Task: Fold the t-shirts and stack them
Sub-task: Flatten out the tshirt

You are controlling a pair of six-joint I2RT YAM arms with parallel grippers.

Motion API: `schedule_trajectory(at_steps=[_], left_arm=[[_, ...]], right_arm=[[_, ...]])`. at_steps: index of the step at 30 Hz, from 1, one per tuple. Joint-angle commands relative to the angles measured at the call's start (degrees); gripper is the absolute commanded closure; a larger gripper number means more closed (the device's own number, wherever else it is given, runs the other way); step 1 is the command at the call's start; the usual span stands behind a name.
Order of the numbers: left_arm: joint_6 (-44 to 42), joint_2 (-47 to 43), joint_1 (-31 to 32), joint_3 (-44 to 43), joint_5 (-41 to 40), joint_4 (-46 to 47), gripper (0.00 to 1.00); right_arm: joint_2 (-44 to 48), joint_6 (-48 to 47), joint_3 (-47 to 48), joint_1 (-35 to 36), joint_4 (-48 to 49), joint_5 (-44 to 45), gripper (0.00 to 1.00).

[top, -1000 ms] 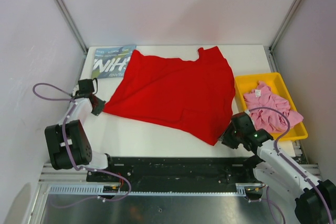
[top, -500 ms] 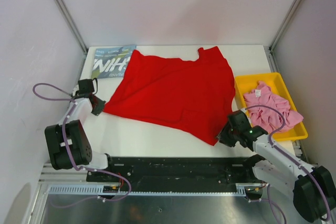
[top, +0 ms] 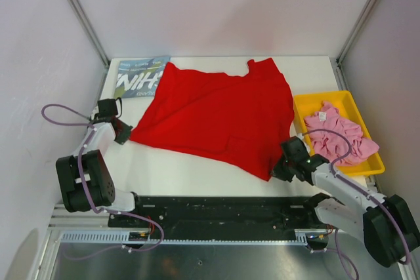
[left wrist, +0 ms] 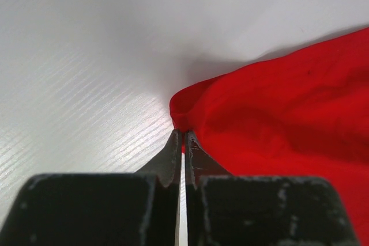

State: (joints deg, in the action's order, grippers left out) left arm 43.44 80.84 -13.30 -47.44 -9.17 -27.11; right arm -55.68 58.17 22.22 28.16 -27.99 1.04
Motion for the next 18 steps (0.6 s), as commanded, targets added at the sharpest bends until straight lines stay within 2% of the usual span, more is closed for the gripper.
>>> schedule_trajectory(at_steps=[1,7,11,18], left_arm=[[-1.9,-1.5,-0.2,-1.9,2.2,1.1,1.0],[-3.5,-6.9,0.1,-2.8,6.9,1.1,1.0],[-3.3,-13.7,0.3,-4.3,11.6,1.1,1.0],[0.0,-27.3,0.3,-9.3,19.1,1.1,1.0]], right_arm=[[-1.5,-4.4,6.2,-3.6,-1.9,3.1,0.99],[2.7,-10.7,20.9,-10.2,-9.0,3.2,1.0],[4.4,-12.7,30.8,-14.6,-11.2,1.5,1.0],[4.9,-14.3,45.2,-17.7,-13.0,-0.1,1.0]])
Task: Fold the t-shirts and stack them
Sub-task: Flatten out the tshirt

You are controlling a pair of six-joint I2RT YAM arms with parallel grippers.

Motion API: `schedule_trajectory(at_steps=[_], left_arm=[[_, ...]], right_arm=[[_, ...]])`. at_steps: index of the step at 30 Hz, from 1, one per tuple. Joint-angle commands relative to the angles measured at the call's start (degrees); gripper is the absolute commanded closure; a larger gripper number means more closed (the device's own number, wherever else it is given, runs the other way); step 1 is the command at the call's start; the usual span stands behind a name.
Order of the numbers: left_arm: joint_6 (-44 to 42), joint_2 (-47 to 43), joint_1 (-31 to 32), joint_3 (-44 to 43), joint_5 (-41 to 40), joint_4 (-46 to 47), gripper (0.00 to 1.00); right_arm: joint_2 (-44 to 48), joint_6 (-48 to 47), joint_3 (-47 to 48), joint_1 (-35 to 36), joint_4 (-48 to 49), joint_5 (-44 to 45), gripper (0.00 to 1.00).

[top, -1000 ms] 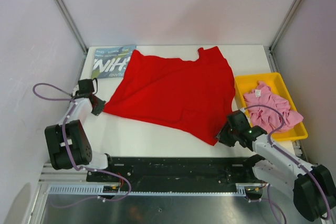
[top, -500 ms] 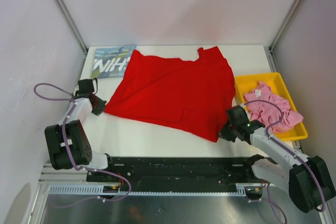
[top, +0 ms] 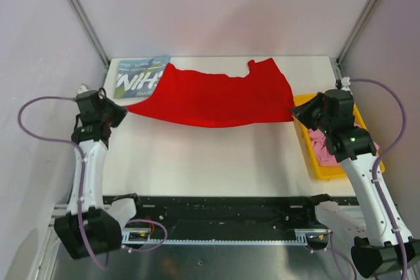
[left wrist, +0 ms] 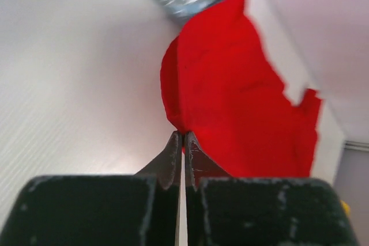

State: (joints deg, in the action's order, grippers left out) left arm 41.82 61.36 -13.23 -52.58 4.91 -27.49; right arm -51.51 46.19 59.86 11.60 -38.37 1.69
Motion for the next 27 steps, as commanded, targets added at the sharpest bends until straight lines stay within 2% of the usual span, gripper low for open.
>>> schedule_trajectory(at_steps=[1,8,13,19,27], left_arm=[[2.5,-10.1,0.2,-4.8,5.5,1.5,1.0],[6.6,-22.9,0.2,-9.6,5.0,1.4,1.0],[7.3,-24.9,0.2,-17.7,2.3,0.3,1.0],[8.0,-18.3,0.2,-25.4,2.0,0.0,1.0],[5.3,0.9,0.3,-34.8,3.2,0.1,1.0]], right_arm=[[0.9,-2.5,9.9,-1.3,-3.4,-0.8,1.0],[2.8,-2.9,26.1,-1.7,-7.7,0.6,1.0],[0.7,-5.3,39.5,-1.6,-13.0,4.3,1.0],[-4.9,-8.3,49.2,-1.6,-12.4,7.0,1.0],[-13.7,-10.2,41.8,-1.8,4.3,7.2,1.0]])
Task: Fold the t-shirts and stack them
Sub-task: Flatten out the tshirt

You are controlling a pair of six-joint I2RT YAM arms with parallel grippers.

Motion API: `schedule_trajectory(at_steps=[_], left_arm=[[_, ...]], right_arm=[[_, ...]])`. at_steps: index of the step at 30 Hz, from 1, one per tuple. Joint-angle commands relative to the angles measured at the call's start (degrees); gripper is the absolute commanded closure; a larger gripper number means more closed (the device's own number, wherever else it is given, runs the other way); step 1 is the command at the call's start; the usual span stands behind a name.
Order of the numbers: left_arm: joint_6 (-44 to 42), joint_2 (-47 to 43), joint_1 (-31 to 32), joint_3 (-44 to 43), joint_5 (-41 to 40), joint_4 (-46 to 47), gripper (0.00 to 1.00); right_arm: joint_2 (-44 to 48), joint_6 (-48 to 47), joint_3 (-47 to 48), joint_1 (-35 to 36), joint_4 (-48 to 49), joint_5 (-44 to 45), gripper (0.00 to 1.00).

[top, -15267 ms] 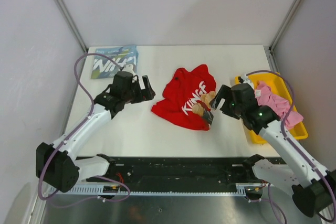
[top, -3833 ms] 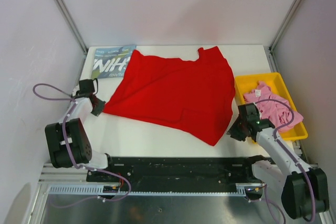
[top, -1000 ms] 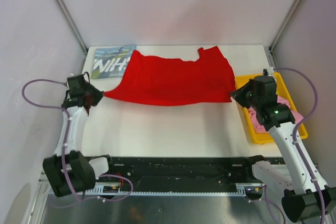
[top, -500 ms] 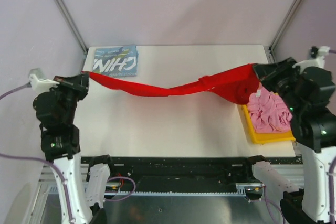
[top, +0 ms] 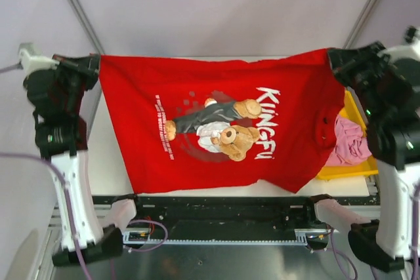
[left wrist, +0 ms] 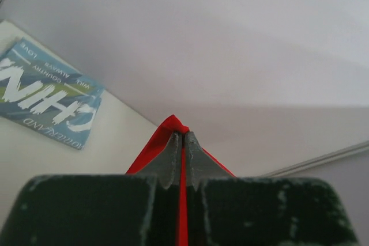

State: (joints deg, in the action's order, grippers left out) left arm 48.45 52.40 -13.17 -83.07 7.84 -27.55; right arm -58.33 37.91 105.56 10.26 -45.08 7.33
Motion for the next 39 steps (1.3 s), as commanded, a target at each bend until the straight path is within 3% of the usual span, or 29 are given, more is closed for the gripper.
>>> schedule_trajectory(at_steps=[1,6,11,15,17,21,25,29,33,39], left_arm=[[-1.7,12.8,0.3,-5.9,0.4,0.2,1.0],[-2.3,29.5,1.0,-19.5,1.8,0.8,1.0],[0.9,47.0,0.6,-42.5,5.4,0.9,1.0],[7.7,58.4,-0.9,-64.9,7.6,1.9,1.0],[12.5,60.4,-2.3,-68.1,9.3,6.3,1.0],[17.0,58.7,-4.8,-61.5,11.8,15.0,1.0],[14.9,54.8,-5.4,-49.6,13.7,15.8,1.0],[9.5,45.7,-5.6,-26.4,11.9,15.7,1.0],[4.4,36.0,-5.9,-1.5,7.1,15.8,1.0],[-0.1,27.8,-7.0,26.7,2.0,15.3,1.0]], right_arm=[[-8.5,-1.7,-4.5,-0.8,13.6,1.1,1.0],[-21.2,0.3,-0.4,-3.7,22.8,-2.9,1.0],[-35.0,0.9,16.9,-6.2,23.7,-5.4,1.0],[-38.4,3.5,26.6,-10.2,25.8,-8.0,1.0],[-37.4,5.5,26.3,-12.7,28.8,-10.0,1.0],[-33.9,7.2,19.9,-14.9,31.3,-13.3,1.0],[-27.7,8.9,2.7,-15.1,34.8,-15.7,1.0],[-21.2,9.7,-15.6,-15.0,34.7,-18.7,1.0],[-15.4,7.1,-31.3,-14.9,27.1,-18.6,1.0],[-12.2,2.2,-50.2,-14.0,18.6,-22.1,1.0]])
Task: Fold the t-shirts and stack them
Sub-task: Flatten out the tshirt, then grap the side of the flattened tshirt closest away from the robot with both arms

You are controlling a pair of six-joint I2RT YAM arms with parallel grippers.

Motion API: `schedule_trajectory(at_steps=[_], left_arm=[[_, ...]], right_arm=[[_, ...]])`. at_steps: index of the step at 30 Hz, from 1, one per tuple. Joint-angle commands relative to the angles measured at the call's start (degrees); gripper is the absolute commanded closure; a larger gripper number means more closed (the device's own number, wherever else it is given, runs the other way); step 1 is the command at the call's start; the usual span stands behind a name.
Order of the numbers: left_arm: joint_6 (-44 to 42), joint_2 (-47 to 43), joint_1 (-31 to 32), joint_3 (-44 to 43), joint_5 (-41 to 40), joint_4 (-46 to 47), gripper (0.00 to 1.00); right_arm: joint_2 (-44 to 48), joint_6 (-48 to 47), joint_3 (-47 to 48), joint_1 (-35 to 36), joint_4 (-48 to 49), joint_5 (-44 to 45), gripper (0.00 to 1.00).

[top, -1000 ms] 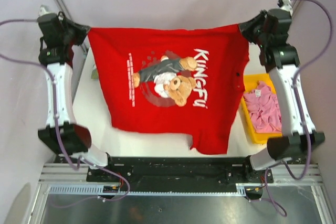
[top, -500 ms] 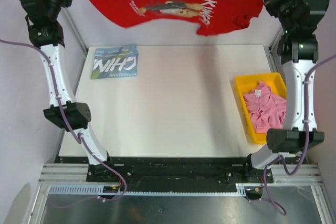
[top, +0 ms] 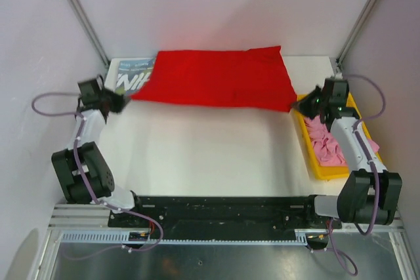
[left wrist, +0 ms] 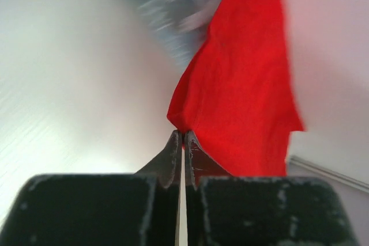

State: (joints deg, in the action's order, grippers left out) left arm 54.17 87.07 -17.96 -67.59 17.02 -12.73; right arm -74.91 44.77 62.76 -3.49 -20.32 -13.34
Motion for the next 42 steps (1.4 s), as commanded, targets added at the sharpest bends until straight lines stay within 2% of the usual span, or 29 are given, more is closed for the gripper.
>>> schedule_trajectory(at_steps=[1,6,11,14,21,29,31,36,39,42], left_arm=[[-6.6,-7.6,-2.3,14.6,-7.9,0.2,1.0],[-10.3,-9.8,-2.4,25.3,-11.7,-3.6,1.0],[-10.2,-13.5,-2.5,30.4,-18.5,-9.6,1.0],[-10.1,-16.1,-2.6,31.8,-22.2,-12.7,1.0],[-10.0,-21.7,-3.9,33.3,-25.2,-16.4,1.0],[-10.5,-19.7,-6.0,34.0,-23.2,-18.8,1.0],[-10.6,-19.3,-6.4,34.4,-22.5,-18.8,1.0],[-11.4,-17.7,-6.4,34.3,-19.9,-18.8,1.0],[-12.3,-16.5,-6.4,33.7,-19.1,-18.8,1.0],[-13.0,-16.1,-6.5,33.7,-18.9,-18.8,1.0]], right_arm=[[4.4,-5.4,-10.3,-0.1,-6.8,-2.0,1.0],[3.9,-7.4,-21.7,0.3,-7.6,-4.6,1.0],[5.8,-6.6,-29.2,0.3,-9.3,-4.3,1.0],[7.1,-5.1,-31.9,0.2,-12.7,-3.1,1.0],[12.2,-1.4,-37.4,-1.0,-20.7,-3.2,1.0],[18.9,-0.6,-41.7,-2.8,-27.1,-3.0,1.0],[20.1,-1.5,-41.8,-2.9,-27.5,-3.5,0.97],[21.3,-4.1,-35.8,-1.9,-29.1,-1.2,0.78],[21.1,-4.0,-30.7,3.4,-28.7,3.3,0.66],[18.6,-3.6,-26.1,10.0,-27.8,8.8,0.63]])
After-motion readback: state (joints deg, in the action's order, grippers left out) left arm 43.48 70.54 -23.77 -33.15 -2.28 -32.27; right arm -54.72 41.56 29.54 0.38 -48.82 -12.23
